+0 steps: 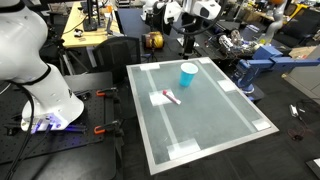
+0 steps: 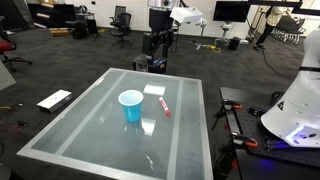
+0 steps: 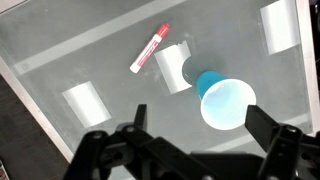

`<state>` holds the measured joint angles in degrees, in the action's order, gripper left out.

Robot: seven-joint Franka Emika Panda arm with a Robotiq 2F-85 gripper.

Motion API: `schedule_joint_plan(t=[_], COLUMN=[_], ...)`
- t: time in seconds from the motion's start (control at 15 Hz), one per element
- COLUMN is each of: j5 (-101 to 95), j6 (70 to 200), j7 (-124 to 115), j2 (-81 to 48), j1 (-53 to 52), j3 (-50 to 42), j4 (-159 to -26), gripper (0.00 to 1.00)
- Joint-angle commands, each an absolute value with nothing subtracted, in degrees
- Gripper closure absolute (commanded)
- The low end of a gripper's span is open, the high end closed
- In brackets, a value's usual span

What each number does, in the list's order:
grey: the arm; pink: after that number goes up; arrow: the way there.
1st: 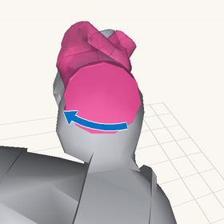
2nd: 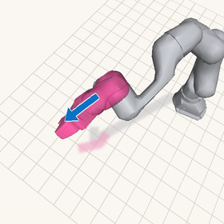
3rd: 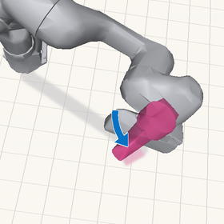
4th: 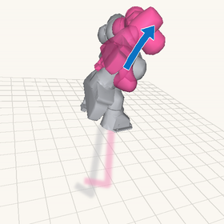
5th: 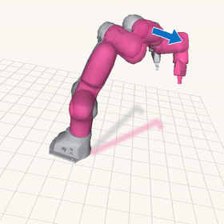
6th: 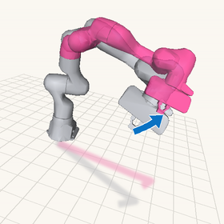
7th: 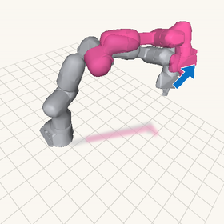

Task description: Move the cup to the left

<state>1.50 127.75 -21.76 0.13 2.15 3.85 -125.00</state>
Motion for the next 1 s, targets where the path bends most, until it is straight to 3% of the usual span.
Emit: schedule_joint_plan(t=[0.0, 0.93], j5=[1.1, 0.4], j6=[129.6, 139.8], j7=[-21.6, -23.4], j2=[-4.9, -16.9], j1=[0.9, -2.5], j3=[2.5, 0.6], j4=[-122.6, -119.1], gripper=[0.0, 0.0])
